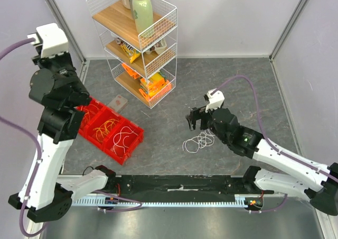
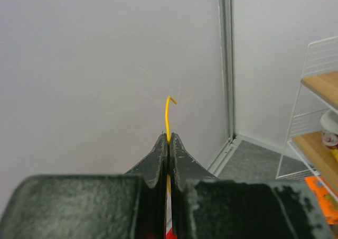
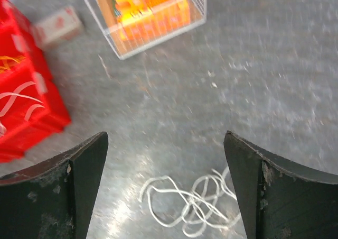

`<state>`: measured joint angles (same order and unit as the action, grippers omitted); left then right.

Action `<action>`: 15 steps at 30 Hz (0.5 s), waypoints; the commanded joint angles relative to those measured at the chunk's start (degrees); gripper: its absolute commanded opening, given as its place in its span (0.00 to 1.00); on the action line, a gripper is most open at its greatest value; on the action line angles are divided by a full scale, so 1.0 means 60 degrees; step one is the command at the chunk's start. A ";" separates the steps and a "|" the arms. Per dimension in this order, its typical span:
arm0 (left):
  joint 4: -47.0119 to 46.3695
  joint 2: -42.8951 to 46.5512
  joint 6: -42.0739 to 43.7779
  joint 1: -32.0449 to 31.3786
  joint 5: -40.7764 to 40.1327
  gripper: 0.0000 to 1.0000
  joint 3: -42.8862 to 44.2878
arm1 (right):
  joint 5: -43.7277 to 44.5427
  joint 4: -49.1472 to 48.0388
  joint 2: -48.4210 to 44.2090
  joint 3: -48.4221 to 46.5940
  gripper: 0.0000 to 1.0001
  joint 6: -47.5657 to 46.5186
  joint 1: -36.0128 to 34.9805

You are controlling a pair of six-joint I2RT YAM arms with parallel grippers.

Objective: Untangle the cables

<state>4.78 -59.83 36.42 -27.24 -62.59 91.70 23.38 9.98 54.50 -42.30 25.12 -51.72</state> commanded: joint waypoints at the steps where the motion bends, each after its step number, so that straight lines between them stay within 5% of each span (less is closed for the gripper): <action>1: 0.1178 0.0128 -0.2054 -0.0015 0.0646 0.02 0.0726 | -0.0232 -0.1335 0.0655 -0.0814 0.98 -0.0423 -0.1028; 7: 0.1460 0.0626 -0.2409 -0.0015 0.0646 0.02 0.0084 | -0.0087 -0.5099 0.3581 -0.1984 0.84 -0.0745 -0.3345; 15: 0.2338 0.0934 -0.3140 -0.0015 0.0705 0.02 0.0039 | -0.0702 -0.6584 0.8519 -0.5953 0.80 -0.0482 -0.3816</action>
<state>15.38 -55.24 23.40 -27.24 -59.57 91.72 20.32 -20.38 97.38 -67.79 22.50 -74.43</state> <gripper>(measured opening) 0.030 0.803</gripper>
